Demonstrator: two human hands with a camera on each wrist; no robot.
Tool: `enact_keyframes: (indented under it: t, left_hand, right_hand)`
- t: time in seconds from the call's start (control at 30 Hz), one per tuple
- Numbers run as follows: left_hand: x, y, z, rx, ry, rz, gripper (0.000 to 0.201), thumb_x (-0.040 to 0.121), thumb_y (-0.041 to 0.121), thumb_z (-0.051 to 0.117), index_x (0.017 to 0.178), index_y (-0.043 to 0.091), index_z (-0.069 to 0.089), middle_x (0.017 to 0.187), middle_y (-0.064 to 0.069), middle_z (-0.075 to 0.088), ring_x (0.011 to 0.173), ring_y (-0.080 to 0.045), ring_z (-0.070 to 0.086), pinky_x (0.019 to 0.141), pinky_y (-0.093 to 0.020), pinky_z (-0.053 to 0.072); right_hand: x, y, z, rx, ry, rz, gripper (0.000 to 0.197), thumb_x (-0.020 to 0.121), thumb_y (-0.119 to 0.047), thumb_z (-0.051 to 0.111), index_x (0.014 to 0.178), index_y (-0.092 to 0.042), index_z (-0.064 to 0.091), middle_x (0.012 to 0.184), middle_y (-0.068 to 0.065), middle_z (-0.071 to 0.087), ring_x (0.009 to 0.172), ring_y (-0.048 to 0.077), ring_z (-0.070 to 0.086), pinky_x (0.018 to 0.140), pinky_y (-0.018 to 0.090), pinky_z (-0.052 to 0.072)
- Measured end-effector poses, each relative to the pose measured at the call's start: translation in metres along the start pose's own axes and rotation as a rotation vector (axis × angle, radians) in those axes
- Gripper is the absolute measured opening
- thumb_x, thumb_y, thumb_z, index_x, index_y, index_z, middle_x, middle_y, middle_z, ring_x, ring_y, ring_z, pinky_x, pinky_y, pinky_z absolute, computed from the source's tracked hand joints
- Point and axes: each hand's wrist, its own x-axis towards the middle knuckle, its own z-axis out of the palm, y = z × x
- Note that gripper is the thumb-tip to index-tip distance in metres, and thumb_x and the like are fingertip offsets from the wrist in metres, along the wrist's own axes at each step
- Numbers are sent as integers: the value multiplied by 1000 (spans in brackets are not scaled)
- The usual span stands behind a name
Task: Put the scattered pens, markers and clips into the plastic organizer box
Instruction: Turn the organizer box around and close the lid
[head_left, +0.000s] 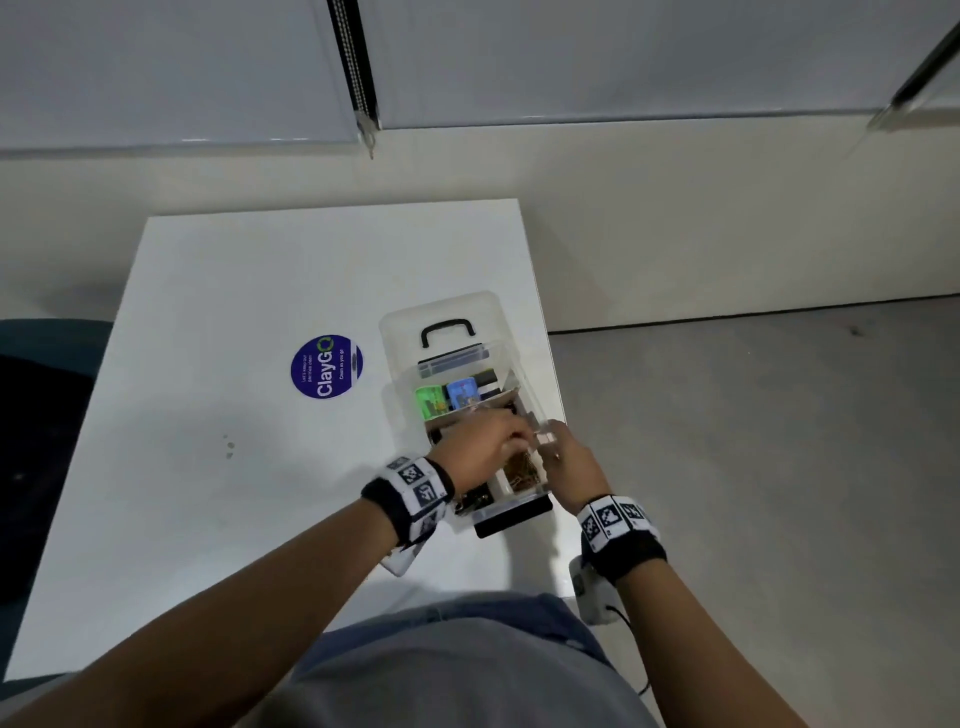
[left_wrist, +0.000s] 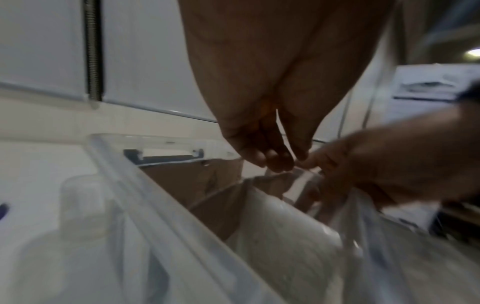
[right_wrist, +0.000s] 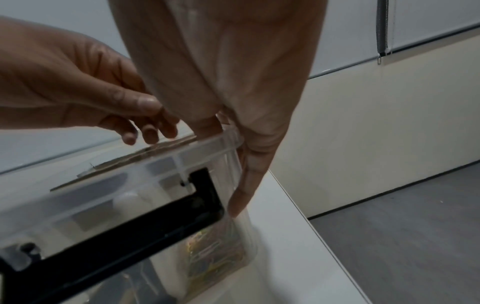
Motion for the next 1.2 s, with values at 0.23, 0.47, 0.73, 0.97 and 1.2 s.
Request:
enact_keyframes:
  t: [0.23,0.47,0.73,0.97,1.2]
  left_hand:
    - [-4,-75,-54,243,257,-6,41,91,12,58,130,26,58,135,-4,51,124,-22,46,103,-36,35]
    - [-51,-139,-94,373,70,-231,36,94,7,49,120,29,60,113,-1,67,100,-19,64,82,-34,51]
    - [-105,-186,-116,337,75,-493,36,94,12,51,126,23,61,130,-6,61,117,-25,58,98,-31,45]
    - [-112,-190,-111,195,164,-567,35,97,11,43,120,28,63,116,-2,64,106,-24,61,94,-34,47]
    - [-104,-192,-110,158,185,-553,34,99,11,44,122,25,64,124,-3,63,110,-24,60,92,-31,46]
  right_hand:
    - [8,-30,-13,-129,-116,-205,27,98,-16,43,115,-38,46,99,9,73,81,32,67,74,38,55]
    - [57,-103,15,-197,-366,-374,16,99,-24,47,109,-21,59,108,5,68,93,23,63,78,33,50]
    - [144,-116,36,-381,-253,-313,20,94,-30,56,108,-16,60,115,8,63,107,25,60,89,36,48]
    - [161,-95,62,-936,-221,-459,43,88,-1,53,129,-6,45,128,14,50,116,33,49,91,41,44]
    - [146,-99,75,-1010,-203,-494,51,79,9,54,127,-2,44,127,16,49,116,33,49,89,40,46]
